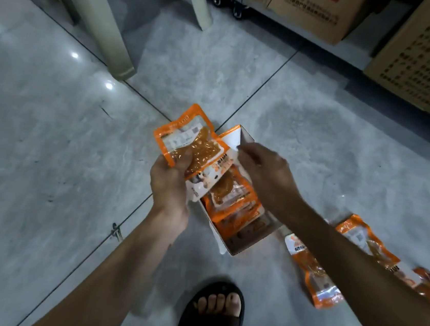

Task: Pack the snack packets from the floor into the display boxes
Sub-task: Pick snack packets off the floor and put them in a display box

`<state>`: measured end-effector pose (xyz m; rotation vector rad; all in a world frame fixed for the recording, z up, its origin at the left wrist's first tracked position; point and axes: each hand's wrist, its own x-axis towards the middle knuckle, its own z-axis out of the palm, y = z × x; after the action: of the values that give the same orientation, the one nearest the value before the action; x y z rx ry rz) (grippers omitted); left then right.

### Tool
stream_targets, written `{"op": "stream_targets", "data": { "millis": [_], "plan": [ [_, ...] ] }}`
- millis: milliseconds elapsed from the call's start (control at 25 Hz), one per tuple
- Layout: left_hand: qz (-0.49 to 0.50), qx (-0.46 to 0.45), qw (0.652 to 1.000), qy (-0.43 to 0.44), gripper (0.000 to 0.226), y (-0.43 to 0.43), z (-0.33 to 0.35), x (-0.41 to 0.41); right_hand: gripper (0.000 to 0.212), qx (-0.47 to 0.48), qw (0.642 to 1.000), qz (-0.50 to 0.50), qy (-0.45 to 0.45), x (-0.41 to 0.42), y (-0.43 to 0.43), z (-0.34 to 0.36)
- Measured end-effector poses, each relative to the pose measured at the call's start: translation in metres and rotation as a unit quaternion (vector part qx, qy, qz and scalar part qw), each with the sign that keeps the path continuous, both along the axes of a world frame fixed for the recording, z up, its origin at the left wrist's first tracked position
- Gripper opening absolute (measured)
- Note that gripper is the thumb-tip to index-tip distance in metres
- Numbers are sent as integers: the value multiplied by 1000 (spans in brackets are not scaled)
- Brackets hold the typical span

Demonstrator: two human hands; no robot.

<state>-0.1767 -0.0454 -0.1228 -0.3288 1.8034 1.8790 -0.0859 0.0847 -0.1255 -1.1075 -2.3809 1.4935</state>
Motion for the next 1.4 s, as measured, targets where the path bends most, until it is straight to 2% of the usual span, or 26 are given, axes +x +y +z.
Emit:
{"op": "stream_targets", "data": {
  "millis": [120, 160, 240, 320, 400, 440, 480, 560, 640, 720, 920, 1080, 1280, 1400],
  "plan": [
    [-109, 0, 994, 9, 26, -1, 10, 14, 39, -236, 971, 22, 24, -1, 14, 24],
    [-147, 3, 989, 10, 27, -1, 11, 16, 32, -266, 963, 41, 16, -2, 13, 25],
    [-197, -28, 979, 31, 25, -2, 10, 17, 34, -195, 979, 50, -8, -2, 13, 19],
    [-195, -153, 963, 104, 25, -6, 3, 13, 50, -69, 997, 39, -24, 2, 15, 14],
    [-181, -335, 905, 187, 39, -15, -10, 6, 61, 2, 999, 50, -13, 9, 17, 8],
    [-195, -375, 883, 204, 49, -20, -15, 5, 64, 18, 997, 73, -13, 11, 15, 0],
    [-222, -369, 877, 212, 60, -24, -21, 6, 65, 30, 994, 107, -19, 13, 10, -8],
    [-270, -307, 887, 217, 73, -29, -32, 11, 64, 82, 981, 169, -56, 12, 1, -32],
    [-280, -294, 885, 227, 72, -26, -35, 16, 65, 101, 972, 175, -120, 6, -6, -49],
    [-281, -309, 875, 244, 75, -23, -35, 16, 68, 129, 963, 190, -143, -4, -10, -58],
    [-289, -299, 879, 235, 84, -24, -41, 17, 47, 206, 947, 194, -153, -23, -17, -57],
    [-276, -268, 897, 218, 100, -27, -46, 18, 65, 288, 926, 177, -171, -10, -24, -52],
    [-259, -248, 908, 216, 104, -27, -51, 18, 99, 161, 949, 198, -183, 13, -27, -60],
    [-260, -239, 909, 222, 104, -25, -49, 19, 105, 177, 941, 213, -196, 11, -30, -69]
  ]
}}
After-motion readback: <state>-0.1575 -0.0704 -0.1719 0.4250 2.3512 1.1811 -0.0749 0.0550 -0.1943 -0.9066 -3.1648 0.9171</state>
